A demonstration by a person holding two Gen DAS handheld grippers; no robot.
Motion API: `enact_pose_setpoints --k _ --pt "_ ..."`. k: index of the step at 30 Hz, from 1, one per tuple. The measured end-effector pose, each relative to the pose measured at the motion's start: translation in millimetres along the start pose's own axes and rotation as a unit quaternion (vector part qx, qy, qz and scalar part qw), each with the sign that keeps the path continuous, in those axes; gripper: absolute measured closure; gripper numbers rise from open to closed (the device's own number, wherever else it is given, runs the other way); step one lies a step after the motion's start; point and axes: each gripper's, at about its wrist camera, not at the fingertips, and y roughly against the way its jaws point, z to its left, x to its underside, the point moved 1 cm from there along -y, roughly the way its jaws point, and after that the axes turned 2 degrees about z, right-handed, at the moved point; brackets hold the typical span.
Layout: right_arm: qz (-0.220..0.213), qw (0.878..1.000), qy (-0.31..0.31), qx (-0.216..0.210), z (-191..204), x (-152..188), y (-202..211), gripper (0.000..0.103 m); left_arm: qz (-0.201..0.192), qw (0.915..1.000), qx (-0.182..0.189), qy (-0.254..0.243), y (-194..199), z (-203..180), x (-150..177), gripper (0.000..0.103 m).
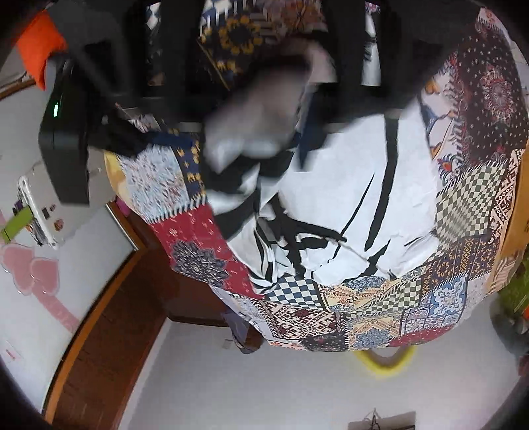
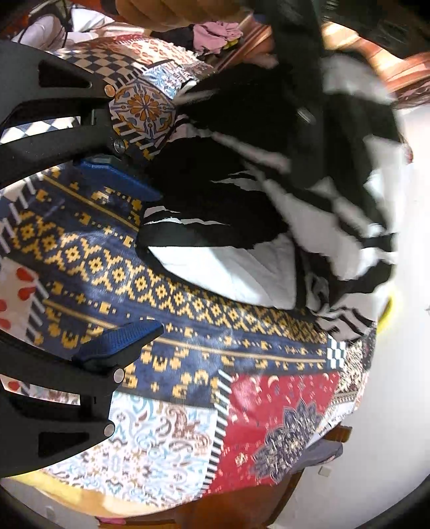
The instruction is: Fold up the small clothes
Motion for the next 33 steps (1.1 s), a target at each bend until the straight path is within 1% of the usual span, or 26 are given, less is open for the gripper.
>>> enact_pose_setpoints --k 1,4,7,9,12,14,15,17,19,21,24,26,30,33 --pt "-0.006 1.0 0.0 0.003 1 1 6 0.031 -0.013 0.9999 0.004 0.0 10 1 4 0.039" --pt "-0.024 1.0 0.005 0.014 -4 -3 22 0.031 -0.034 0.9994 -0.007 -0.004 33 7 10 0.034" --pt "-0.046 0.999 0.011 0.021 -3 -6 41 0.031 -0.052 0.9977 -0.043 0.007 48 26 15 0.027" --pt "-0.062 0.998 0.012 0.022 -1 -9 55 0.031 -0.053 0.9969 -0.055 0.021 48 42 16 0.026" --pt "-0.084 0.996 0.016 0.017 -4 -25 59 0.031 -0.026 0.9955 -0.073 0.055 32 71 22 0.026" --pt "-0.092 0.995 0.022 0.013 -1 -35 57 0.031 0.008 0.9935 -0.093 0.064 9 87 30 0.026" --pt "-0.092 0.995 0.025 0.012 1 -39 51 0.031 0.034 0.9922 -0.098 0.069 -6 93 38 0.026" --pt "-0.084 0.996 0.031 0.009 10 -46 37 0.031 0.068 0.9906 -0.093 0.074 -24 98 53 0.026" --pt "-0.069 0.997 0.039 0.006 15 -49 18 0.031 0.081 0.9896 -0.099 0.066 -37 100 65 0.025" --pt "-0.044 0.998 0.046 0.009 18 -46 -5 0.031 0.073 0.9903 -0.106 0.051 -39 99 71 0.022" --pt "0.01 0.999 0.048 0.019 17 -35 -46 0.033 0.07 0.9909 -0.11 0.035 -36 100 75 0.021" --pt "0.03 0.998 0.049 0.023 13 -25 -60 0.033 0.071 0.9908 -0.112 0.028 -34 102 80 0.02" --pt "0.025 0.999 0.037 0.005 4 -17 -56 0.033 0.068 0.9913 -0.107 0.037 -27 111 87 0.019" --pt "0.028 0.998 0.049 0.017 1 -15 -46 0.033 0.066 0.9913 -0.107 0.041 -22 117 91 0.019"
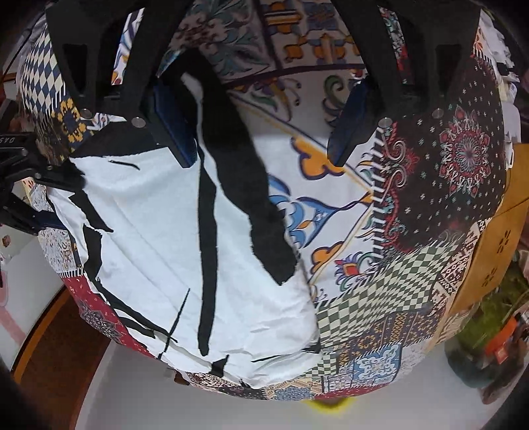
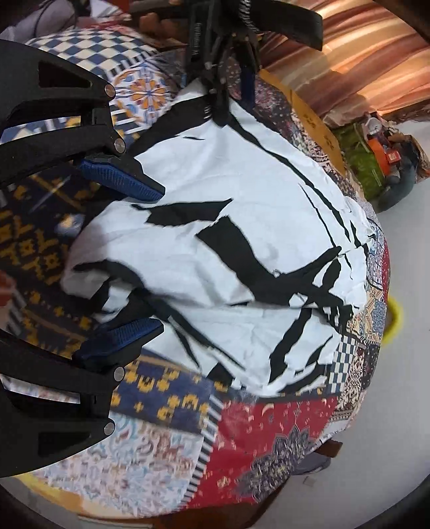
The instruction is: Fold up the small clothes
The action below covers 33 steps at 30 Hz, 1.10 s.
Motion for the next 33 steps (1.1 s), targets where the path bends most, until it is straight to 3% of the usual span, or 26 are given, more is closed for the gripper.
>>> enact_pose_setpoints --k 4,14,17,21,25,27,29,31,33 --pt "-0.012 0.999 0.022 0.027 -1 -5 15 0.033 0.007 0.9998 0.001 0.017 3 8 -13 0.021" --pt "-0.08 0.995 0.037 0.042 -6 -67 21 0.033 -0.073 0.9959 -0.034 0.041 32 32 -87 0.021" --pt "-0.088 0.994 0.049 0.048 -5 -90 12 0.033 -0.079 0.9954 -0.041 0.036 24 36 -108 0.021" --pt "-0.069 0.995 0.056 0.039 -6 -123 -20 0.035 -0.062 0.9968 -0.039 0.031 -8 38 -129 0.021" --pt "-0.045 0.997 0.051 0.029 -11 -142 -51 0.054 -0.032 0.9986 -0.031 0.029 -47 38 -136 0.021" --pt "-0.043 0.998 0.039 0.015 -16 -144 -59 0.077 -0.017 0.999 -0.037 0.019 -66 36 -134 0.021" --pt "-0.051 0.998 0.035 0.015 -21 -141 -59 0.094 -0.017 0.9991 -0.035 0.016 -76 37 -130 0.019" --pt "-0.058 0.998 0.032 0.008 -25 -137 -55 0.095 -0.023 0.999 -0.031 0.022 -80 41 -126 0.016" --pt "-0.065 0.997 0.03 0.029 -30 -133 -51 0.097 -0.023 0.9989 -0.029 0.029 -82 45 -124 0.015"
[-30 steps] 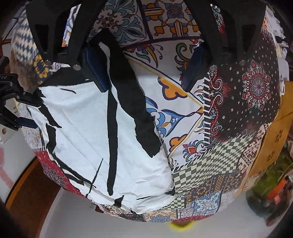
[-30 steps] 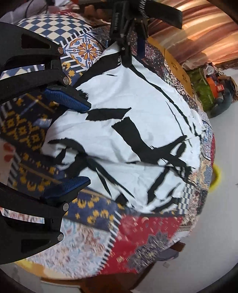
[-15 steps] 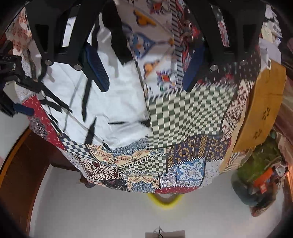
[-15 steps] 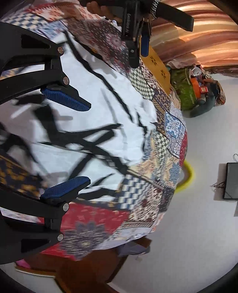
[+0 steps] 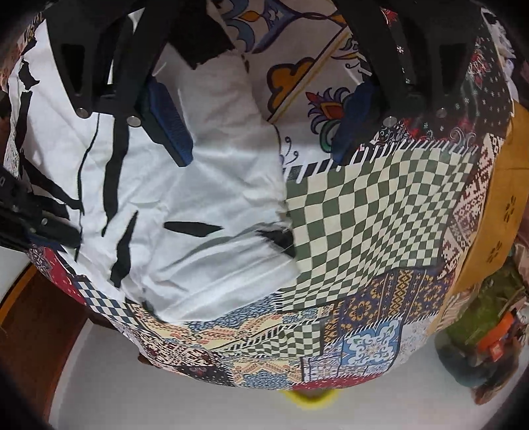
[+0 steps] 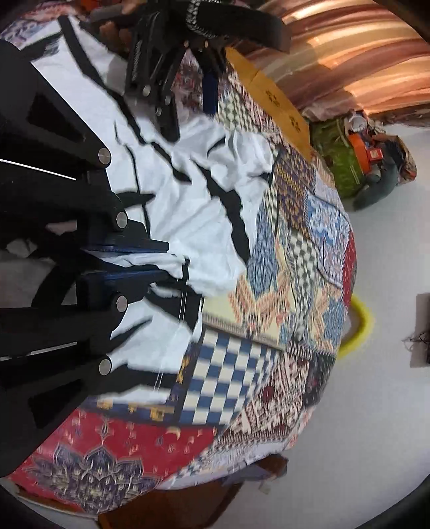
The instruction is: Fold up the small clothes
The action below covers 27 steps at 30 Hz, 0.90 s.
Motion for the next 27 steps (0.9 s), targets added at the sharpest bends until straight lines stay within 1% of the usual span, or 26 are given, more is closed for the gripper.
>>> enact_pose_setpoints --k 2,3,4,5,6,8,10,11,13,15,16,18,19,20,21,22,23,24,27 --pt "0.0 1.0 -0.005 0.014 -7 0 1 0.099 -0.003 0.9999 -0.01 0.0 -1 2 3 0.012" --pt "0.005 0.999 -0.012 0.03 -13 1 0 0.101 -0.003 0.9998 -0.021 -0.004 -3 2 5 0.011" --pt "0.016 0.998 -0.017 0.051 -21 4 -1 0.101 -0.002 0.9997 -0.023 -0.003 -4 4 6 0.01" --pt "0.027 0.998 -0.025 0.047 -28 7 -2 0.101 -0.001 0.9998 -0.02 0.002 -4 6 6 0.01" --pt "0.034 0.998 -0.044 0.03 -35 12 2 0.101 0.0 0.9998 -0.018 0.009 -2 8 5 0.01" --pt "0.015 0.998 -0.052 0.016 -35 17 20 0.101 -0.003 0.9998 -0.017 0.013 5 8 5 0.015" --pt "-0.005 0.999 -0.043 0.008 -30 20 40 0.1 -0.007 0.9997 -0.018 0.017 16 7 5 0.015" --pt "-0.013 0.999 -0.04 0.001 -26 20 49 0.097 -0.008 0.9997 -0.008 0.019 24 6 6 0.015" --pt "-0.025 0.999 -0.04 -0.015 -19 22 64 0.083 -0.008 0.9993 0.026 0.024 37 2 9 0.015" --pt "-0.035 0.997 -0.048 -0.043 -10 25 73 0.055 -0.008 0.9985 0.045 0.031 48 -1 15 0.015" --pt "-0.038 0.997 -0.05 -0.052 -7 25 72 0.052 -0.002 0.9977 0.058 0.034 51 -3 19 0.015" --pt "-0.034 0.996 -0.051 -0.069 2 30 68 0.052 0.019 0.9952 0.09 0.035 51 -8 29 0.015" --pt "-0.025 0.996 -0.049 -0.076 7 34 61 0.052 0.027 0.9947 0.095 0.028 51 -12 34 0.015" --pt "-0.016 0.996 -0.045 -0.076 11 37 54 0.052 0.032 0.9954 0.089 0.017 50 -16 39 0.018" --pt "0.003 0.997 -0.035 -0.068 17 43 44 0.053 0.034 0.997 0.069 0.001 47 -21 44 0.019" --pt "0.017 0.998 -0.027 -0.062 20 46 36 0.055 0.035 0.9982 0.046 -0.013 45 -24 50 0.02" --pt "0.028 0.998 -0.018 -0.057 23 50 30 0.063 0.034 0.9985 0.04 -0.016 44 -23 54 0.019" --pt "0.036 0.998 -0.009 -0.048 25 53 25 0.065 0.031 0.9986 0.041 -0.012 46 -20 59 0.019" --pt "0.033 0.999 -0.005 -0.034 23 60 36 0.065 0.027 0.9992 0.03 -0.004 54 -8 68 0.019"
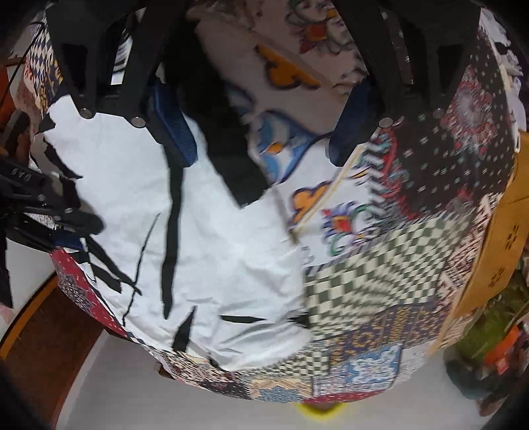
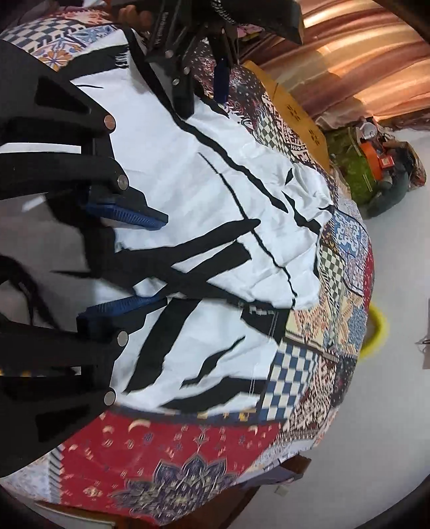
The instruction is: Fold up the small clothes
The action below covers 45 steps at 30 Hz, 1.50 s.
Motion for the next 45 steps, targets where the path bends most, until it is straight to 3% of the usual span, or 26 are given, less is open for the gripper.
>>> enact_pose_setpoints --k 5,7,9,11,16,19,24,26,28,29,31,33,35,45 --pt "-0.011 1.0 -0.009 0.011 -14 12 31 0.064 0.0 0.9999 -0.013 0.012 16 22 12 0.02" --pt "-0.016 1.0 -0.018 0.018 -21 18 44 0.049 -0.005 0.9995 -0.004 0.03 25 30 9 0.02" --pt "-0.027 0.999 -0.04 0.017 -28 24 55 0.021 -0.013 0.9987 0.01 0.047 32 35 4 0.02" --pt "-0.032 0.998 -0.061 0.011 -31 27 57 0.015 -0.015 0.997 0.037 0.066 33 39 -1 0.02" --pt "-0.001 0.993 -0.119 -0.019 -44 30 31 0.015 0.018 0.9927 0.08 0.088 6 32 -8 0.02" --pt "0.013 0.987 -0.149 -0.062 -46 26 12 0.015 0.036 0.9909 0.097 0.087 -11 23 -11 0.02" --pt "0.006 0.985 -0.141 -0.103 -33 7 -6 0.015 0.033 0.9897 0.125 0.06 -23 3 -29 0.022" --pt "0.005 0.986 -0.129 -0.109 -26 -1 -13 0.015 0.031 0.9889 0.134 0.056 -26 -3 -36 0.031" --pt "0.004 0.988 -0.117 -0.101 -20 -3 -16 0.02 0.029 0.989 0.134 0.056 -30 -6 -42 0.039" --pt "0.006 0.99 -0.108 -0.094 -18 -3 -17 0.026 0.027 0.9886 0.135 0.06 -31 -6 -44 0.047" --pt "0.009 0.992 -0.097 -0.085 -16 -5 -18 0.047 0.024 0.9872 0.141 0.07 -31 -4 -47 0.061" --pt "0.017 0.989 -0.102 -0.106 -19 -4 -19 0.078 0.018 0.9882 0.137 0.066 -30 -7 -49 0.069" --pt "0.027 0.985 -0.111 -0.131 -20 -4 -22 0.087 0.012 0.9899 0.13 0.056 -27 -8 -50 0.081" --pt "-0.023 0.992 -0.058 -0.109 17 -21 19 0.092 -0.039 0.9924 0.11 0.041 30 -1 -42 0.09"
